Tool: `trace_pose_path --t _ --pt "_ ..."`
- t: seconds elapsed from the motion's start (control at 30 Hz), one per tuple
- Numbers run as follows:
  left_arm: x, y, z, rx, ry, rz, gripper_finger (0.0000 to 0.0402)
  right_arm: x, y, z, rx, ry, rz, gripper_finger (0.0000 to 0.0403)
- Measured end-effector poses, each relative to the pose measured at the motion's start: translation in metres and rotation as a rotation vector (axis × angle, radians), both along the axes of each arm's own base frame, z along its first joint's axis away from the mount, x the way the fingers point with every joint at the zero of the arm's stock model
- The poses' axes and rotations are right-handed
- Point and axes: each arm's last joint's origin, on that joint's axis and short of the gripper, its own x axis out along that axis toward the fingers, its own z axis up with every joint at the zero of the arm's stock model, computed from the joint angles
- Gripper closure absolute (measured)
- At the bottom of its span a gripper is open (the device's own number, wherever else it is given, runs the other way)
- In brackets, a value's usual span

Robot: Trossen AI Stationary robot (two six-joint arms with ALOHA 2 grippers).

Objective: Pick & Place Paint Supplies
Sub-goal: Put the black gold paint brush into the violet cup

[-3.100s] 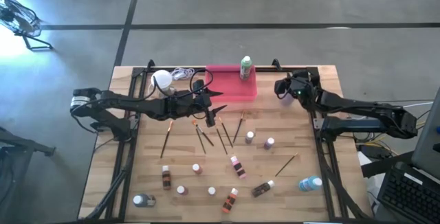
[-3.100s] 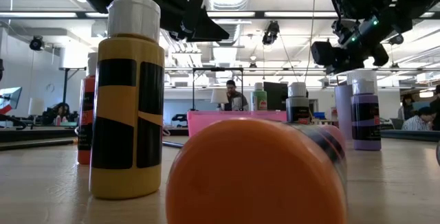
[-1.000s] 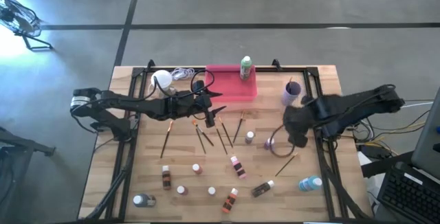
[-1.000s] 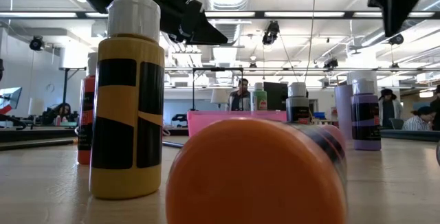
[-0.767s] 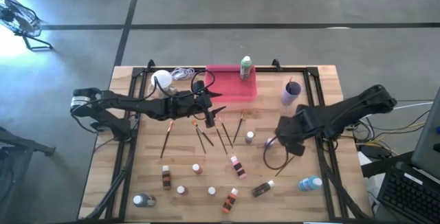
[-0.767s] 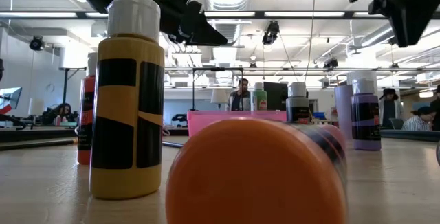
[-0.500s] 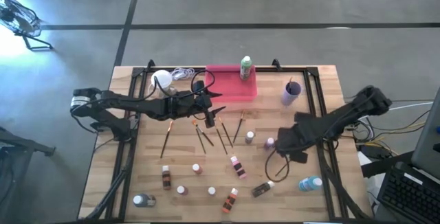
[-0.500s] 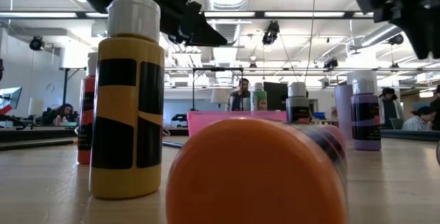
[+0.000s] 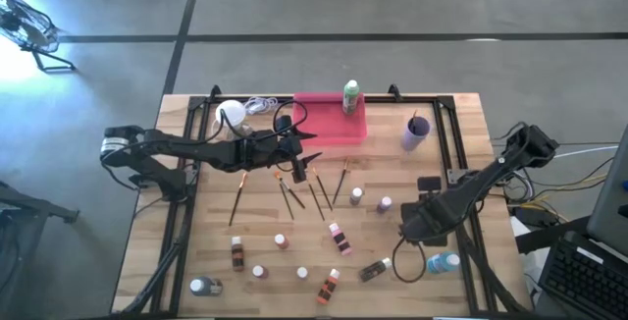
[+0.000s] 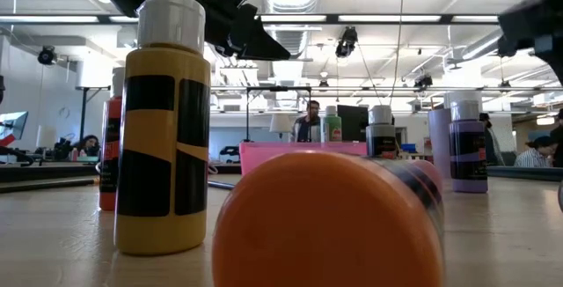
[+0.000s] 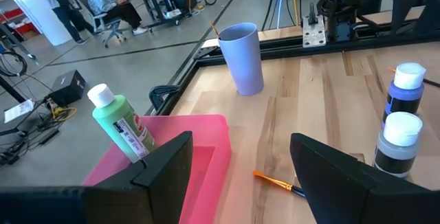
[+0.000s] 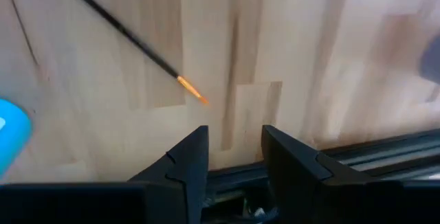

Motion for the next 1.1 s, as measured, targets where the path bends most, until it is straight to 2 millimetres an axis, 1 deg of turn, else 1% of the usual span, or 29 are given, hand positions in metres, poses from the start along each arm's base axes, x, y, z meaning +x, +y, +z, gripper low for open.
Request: trace_pose_path --t 0.1,0.27,0.43,0.73,0.9,1.1 --pt "0.0 0.0 -0.002 -0.002 0.021 -0.001 0.0151 -0.003 0.0 -0.013 0.053 0.015 0.025 0.026" --pt "-0.001 0.001 -0.003 -0.002 0.028 -0.001 0.0151 -0.009 -0.003 -0.035 0.085 0.031 0.057 0.0255" --pt "-0.001 0.004 -0.003 -0.003 0.027 0.008 0.0151 -0.013 -0.006 -0.049 0.092 0.02 0.059 0.0268" --pt "-0.001 0.004 -0.003 -0.006 0.026 0.011 0.0151 -0.02 -0.009 -0.071 0.16 0.006 0.052 0.0287" --pt "-0.001 0.004 -0.003 -0.009 0.026 0.011 0.0151 -0.025 -0.012 -0.077 0.157 0.014 0.045 0.0279" --pt "-0.001 0.004 -0.003 -0.009 0.026 0.012 0.0151 -0.025 -0.014 -0.079 0.129 0.001 0.049 0.0271"
